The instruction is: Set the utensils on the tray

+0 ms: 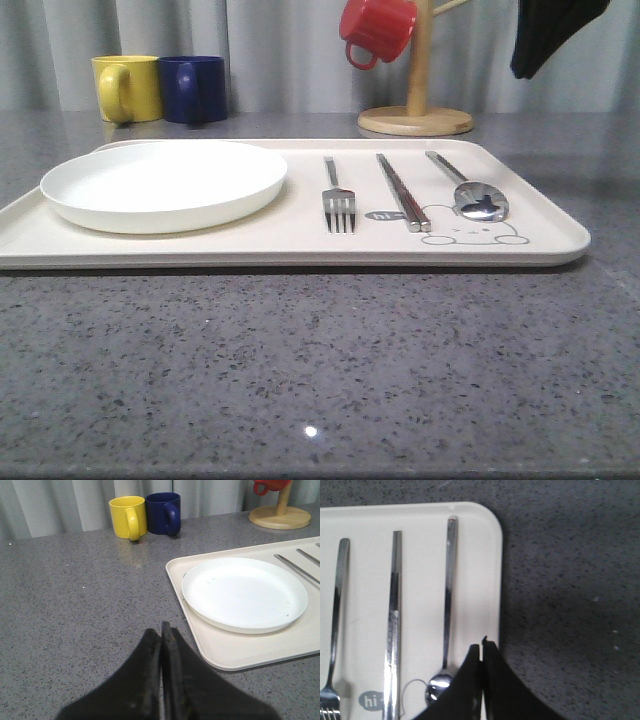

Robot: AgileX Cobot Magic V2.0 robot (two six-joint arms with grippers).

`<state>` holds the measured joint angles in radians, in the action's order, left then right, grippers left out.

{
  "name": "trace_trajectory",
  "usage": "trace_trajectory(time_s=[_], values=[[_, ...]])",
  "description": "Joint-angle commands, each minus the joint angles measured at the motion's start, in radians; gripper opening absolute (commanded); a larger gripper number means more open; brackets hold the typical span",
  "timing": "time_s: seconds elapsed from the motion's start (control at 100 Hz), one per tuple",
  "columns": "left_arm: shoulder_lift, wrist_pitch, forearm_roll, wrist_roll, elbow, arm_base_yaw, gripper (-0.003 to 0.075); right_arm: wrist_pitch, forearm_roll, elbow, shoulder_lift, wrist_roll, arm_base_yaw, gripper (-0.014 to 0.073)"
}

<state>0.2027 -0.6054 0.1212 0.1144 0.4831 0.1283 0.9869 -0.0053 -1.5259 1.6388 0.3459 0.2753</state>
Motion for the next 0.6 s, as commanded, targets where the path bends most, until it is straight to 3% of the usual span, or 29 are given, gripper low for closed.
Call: trace_trajectory(time_s=[0.0,0.36,0.59], values=[[0.012,0.077,0.010,-0.008,0.023,0.005,-0.0019,-0.024,-0.039,0.009,-0.098,-0.001,-0.024,-0.0074],[0.012,0.077,0.010,-0.008,0.023,0.005,-0.0019,-0.085,-0.045,0.296,-0.390,-0.028,-0.129,-0.0074],[0.012,0.077,0.011,-0.008,0.023,0.005,-0.0019,-0.209,-0.052,0.516,-0.620,-0.093,-0.200,-0.0074]])
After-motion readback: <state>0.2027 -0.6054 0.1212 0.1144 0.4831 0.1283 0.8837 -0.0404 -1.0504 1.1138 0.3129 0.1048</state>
